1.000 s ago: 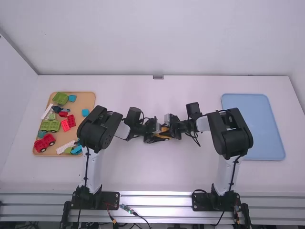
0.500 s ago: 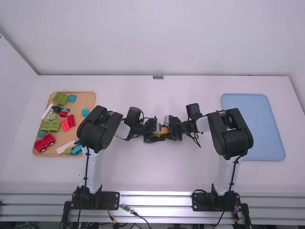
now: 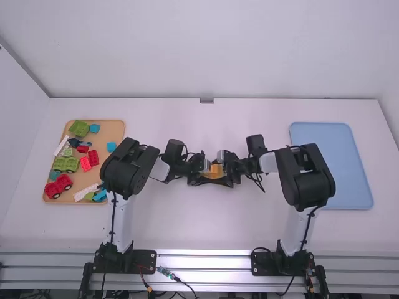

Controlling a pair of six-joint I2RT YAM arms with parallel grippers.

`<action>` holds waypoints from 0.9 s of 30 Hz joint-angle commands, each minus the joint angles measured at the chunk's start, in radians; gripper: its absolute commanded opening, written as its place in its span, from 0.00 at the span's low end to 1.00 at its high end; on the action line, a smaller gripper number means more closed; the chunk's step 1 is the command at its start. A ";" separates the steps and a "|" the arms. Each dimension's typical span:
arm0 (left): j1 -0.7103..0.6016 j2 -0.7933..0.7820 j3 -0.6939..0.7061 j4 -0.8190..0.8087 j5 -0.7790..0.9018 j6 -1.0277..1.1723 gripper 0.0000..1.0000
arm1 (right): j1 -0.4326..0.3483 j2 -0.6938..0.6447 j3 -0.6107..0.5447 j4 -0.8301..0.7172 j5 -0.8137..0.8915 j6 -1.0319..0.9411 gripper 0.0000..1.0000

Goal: Assemble lego blocks to make yellow taxi

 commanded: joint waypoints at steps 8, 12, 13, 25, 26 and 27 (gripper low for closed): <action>0.006 0.013 0.004 -0.047 -0.024 0.061 0.02 | -0.037 -0.143 -0.006 -0.039 0.002 0.006 0.88; 0.005 0.013 0.004 -0.065 -0.069 0.061 0.02 | -0.076 -0.202 -0.006 -0.095 0.013 0.006 0.99; 0.006 0.013 0.004 -0.065 -0.066 0.061 0.01 | -0.089 -0.217 -0.006 -0.113 0.035 0.006 0.99; 0.006 0.011 0.004 -0.072 -0.057 0.065 0.64 | -0.128 -0.229 -0.075 -0.103 0.108 0.006 0.99; 0.006 0.007 0.004 -0.076 -0.055 0.062 0.99 | -0.128 -0.229 -0.091 -0.082 0.111 0.005 0.99; 0.005 0.002 0.004 -0.077 -0.057 0.048 0.99 | -0.128 -0.229 -0.105 -0.060 0.111 0.006 0.99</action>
